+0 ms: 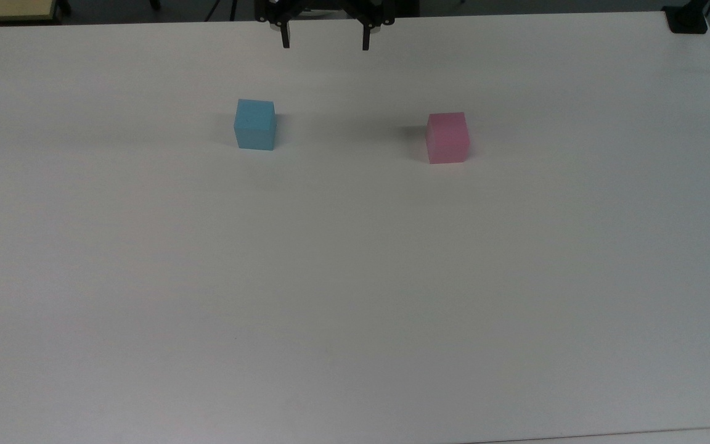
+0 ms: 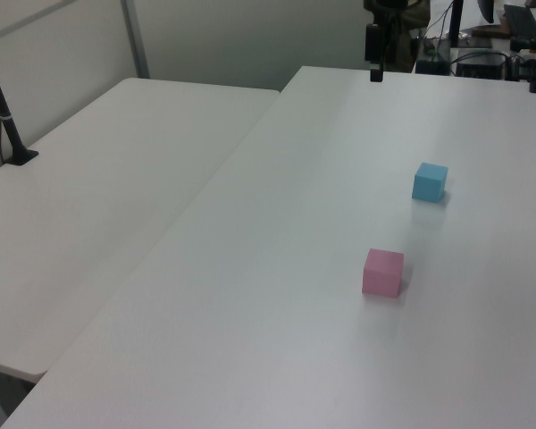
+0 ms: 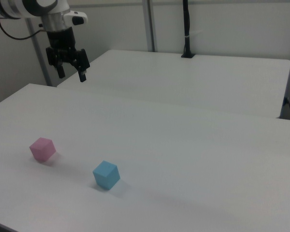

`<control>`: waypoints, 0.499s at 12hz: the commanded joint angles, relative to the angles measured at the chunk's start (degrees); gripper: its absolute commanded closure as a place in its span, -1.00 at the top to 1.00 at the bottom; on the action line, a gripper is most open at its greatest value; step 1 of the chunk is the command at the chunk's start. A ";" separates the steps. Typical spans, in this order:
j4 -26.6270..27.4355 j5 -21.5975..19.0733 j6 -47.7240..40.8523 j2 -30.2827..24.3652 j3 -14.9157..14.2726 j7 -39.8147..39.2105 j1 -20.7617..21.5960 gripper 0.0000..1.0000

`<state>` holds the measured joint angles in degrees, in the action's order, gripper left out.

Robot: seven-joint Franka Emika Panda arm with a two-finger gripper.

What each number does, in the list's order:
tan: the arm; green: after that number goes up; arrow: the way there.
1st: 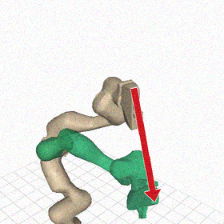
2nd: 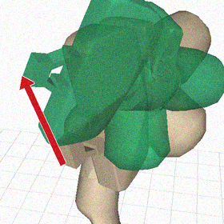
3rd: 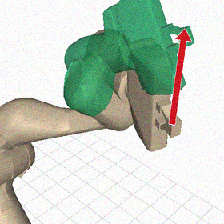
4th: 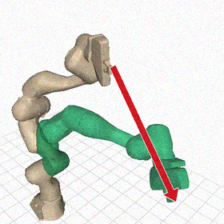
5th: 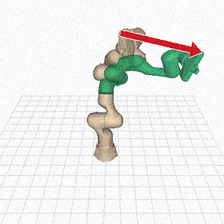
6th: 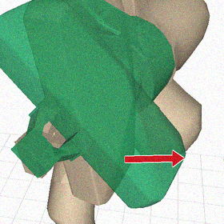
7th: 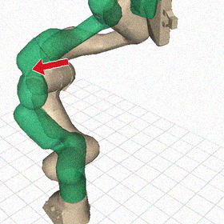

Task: Put blue cube on pink cube

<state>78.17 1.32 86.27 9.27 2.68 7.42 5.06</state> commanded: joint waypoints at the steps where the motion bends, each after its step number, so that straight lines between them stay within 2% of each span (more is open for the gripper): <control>1: 0.40 -0.45 0.04 -1.00 -0.57 1.37 -3.27 1.00; 6: 0.40 -0.97 -0.13 -1.53 -0.49 1.46 -4.45 1.00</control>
<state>77.78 1.34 86.27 9.10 2.42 8.28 0.43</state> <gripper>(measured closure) 0.000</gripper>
